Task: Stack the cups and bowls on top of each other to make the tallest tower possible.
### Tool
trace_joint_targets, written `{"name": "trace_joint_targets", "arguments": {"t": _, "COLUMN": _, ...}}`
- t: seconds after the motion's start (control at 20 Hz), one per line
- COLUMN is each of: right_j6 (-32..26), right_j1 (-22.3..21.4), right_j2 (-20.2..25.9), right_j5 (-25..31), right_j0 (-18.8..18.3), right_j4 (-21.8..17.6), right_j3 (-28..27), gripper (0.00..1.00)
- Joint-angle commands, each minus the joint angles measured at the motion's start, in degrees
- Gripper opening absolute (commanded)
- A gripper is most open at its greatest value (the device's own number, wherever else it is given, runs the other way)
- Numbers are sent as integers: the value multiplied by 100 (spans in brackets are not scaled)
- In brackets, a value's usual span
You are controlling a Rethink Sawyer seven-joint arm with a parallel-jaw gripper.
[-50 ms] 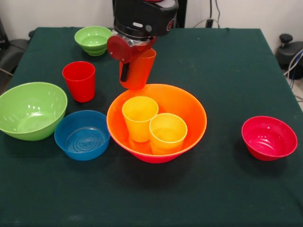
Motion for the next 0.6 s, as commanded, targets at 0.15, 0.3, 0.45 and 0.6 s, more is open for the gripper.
{"name": "trace_joint_targets", "arguments": {"t": 0.15, "right_j6": -1709, "right_j1": 280, "right_j2": 837, "right_j5": 994, "right_j0": -235, "right_j4": -589, "right_j3": -781, "gripper": 0}}
{"name": "trace_joint_targets", "arguments": {"t": 0.3, "right_j6": -1752, "right_j1": 203, "right_j2": 908, "right_j5": 1160, "right_j0": -315, "right_j4": -626, "right_j3": -841, "gripper": 0}}
{"name": "trace_joint_targets", "arguments": {"t": 0.45, "right_j6": -1817, "right_j1": 222, "right_j2": 968, "right_j5": 1312, "right_j0": -416, "right_j4": -652, "right_j3": -1011, "gripper": 0}}
{"name": "trace_joint_targets", "arguments": {"t": 0.6, "right_j6": -1717, "right_j1": 324, "right_j2": 986, "right_j5": 1455, "right_j0": -372, "right_j4": -671, "right_j3": -1254, "gripper": 0}}
